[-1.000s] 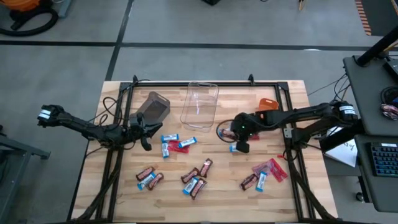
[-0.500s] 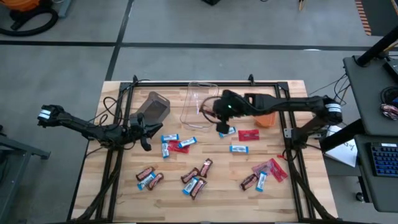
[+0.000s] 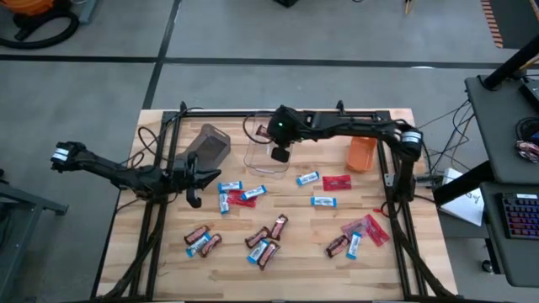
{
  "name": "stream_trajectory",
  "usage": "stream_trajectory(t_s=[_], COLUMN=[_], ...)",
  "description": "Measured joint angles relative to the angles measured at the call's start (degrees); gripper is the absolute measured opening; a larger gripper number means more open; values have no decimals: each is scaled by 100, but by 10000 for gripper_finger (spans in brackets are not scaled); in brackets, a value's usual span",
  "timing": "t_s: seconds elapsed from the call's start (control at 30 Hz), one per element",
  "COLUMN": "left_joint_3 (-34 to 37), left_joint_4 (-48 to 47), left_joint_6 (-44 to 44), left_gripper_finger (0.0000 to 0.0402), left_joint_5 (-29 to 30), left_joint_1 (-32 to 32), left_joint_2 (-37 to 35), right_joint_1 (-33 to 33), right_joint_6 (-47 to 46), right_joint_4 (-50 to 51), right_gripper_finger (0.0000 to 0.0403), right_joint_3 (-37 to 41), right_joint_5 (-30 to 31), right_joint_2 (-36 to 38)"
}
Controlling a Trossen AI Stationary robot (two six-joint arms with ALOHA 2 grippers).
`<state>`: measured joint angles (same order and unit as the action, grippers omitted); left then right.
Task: Sort candy
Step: Put the brown chocolate into the transparent bin
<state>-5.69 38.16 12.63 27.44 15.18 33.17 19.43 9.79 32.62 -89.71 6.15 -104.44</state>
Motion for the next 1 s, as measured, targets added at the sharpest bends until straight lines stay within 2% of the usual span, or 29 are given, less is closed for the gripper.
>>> stream_trajectory(t_s=[0.4, 0.7, 0.83, 1.0], left_joint_3=[-206, -206, -206, -206], left_joint_4=[-527, -568, -565, -560], left_joint_6=[-18, -13, -12, 14], left_gripper_finger=[0, 0, 0, 0], left_joint_5=[0, -2, -2, -2], left_joint_1=[0, 0, -2, -2], left_joint_2=[17, 97, 205, 357], right_joint_1=[569, 609, 598, 600], right_joint_6=[558, 839, 882, 799], right_joint_4=[-38, -201, -196, -205], right_gripper_finger=[29, 30, 55, 113], right_joint_3=[-94, -94, -94, -94], right_joint_5=[11, -61, -61, -58], right_joint_2=[-767, -1097, -1073, -1032])
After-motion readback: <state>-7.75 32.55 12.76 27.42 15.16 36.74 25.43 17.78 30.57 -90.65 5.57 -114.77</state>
